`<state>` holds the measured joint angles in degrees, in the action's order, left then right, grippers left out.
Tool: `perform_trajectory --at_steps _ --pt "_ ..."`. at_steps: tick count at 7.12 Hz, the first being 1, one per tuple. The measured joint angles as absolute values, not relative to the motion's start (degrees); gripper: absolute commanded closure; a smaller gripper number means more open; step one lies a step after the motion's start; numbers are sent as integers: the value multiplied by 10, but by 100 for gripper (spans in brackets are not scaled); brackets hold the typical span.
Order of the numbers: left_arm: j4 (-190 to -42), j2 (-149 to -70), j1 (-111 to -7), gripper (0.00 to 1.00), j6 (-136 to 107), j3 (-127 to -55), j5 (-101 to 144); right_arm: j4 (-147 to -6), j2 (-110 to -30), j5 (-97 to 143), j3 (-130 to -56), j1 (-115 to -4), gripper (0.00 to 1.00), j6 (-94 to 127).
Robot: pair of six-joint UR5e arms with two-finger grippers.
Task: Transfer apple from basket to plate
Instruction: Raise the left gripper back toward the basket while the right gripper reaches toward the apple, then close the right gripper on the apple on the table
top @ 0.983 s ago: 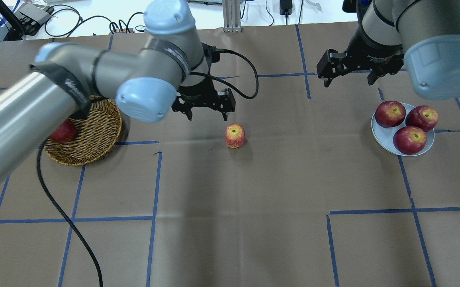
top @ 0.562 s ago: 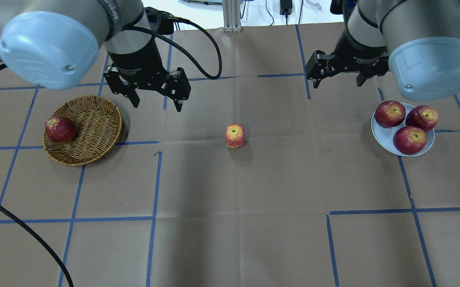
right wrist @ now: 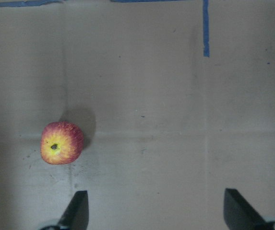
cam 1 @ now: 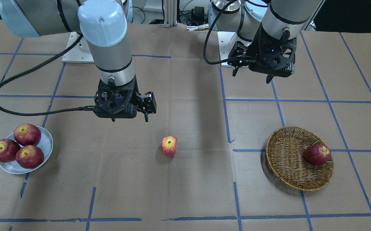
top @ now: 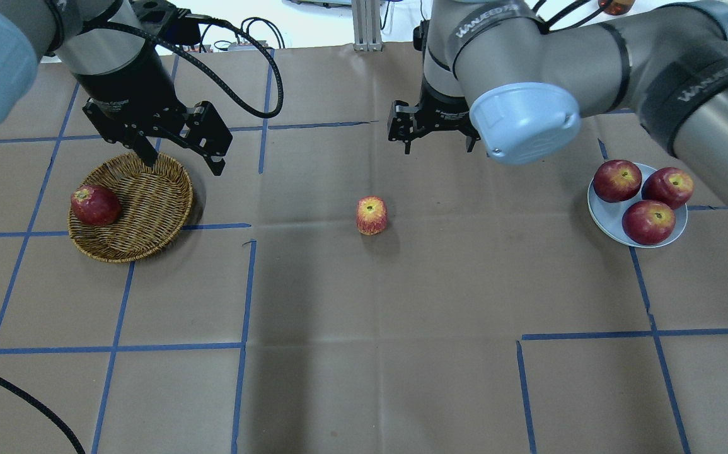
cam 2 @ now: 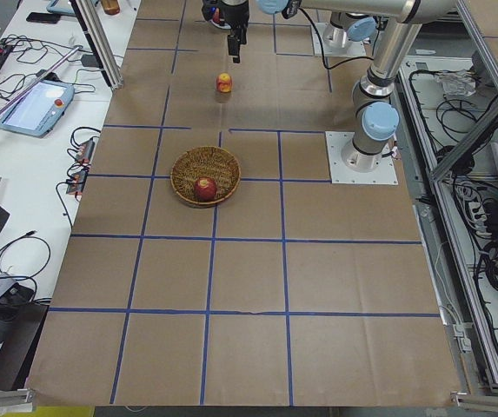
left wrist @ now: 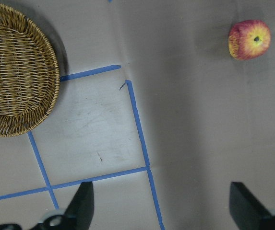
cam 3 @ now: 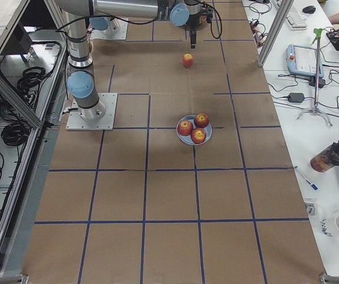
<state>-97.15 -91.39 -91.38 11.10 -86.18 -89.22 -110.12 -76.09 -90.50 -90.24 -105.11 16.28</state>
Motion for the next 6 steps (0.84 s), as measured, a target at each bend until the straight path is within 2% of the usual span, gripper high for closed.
perform_trajectory --at_steps 6 --pt "-964 -923 -909 1 116 -863 -893 -1262 -609 -911 -922 -1130 0 255"
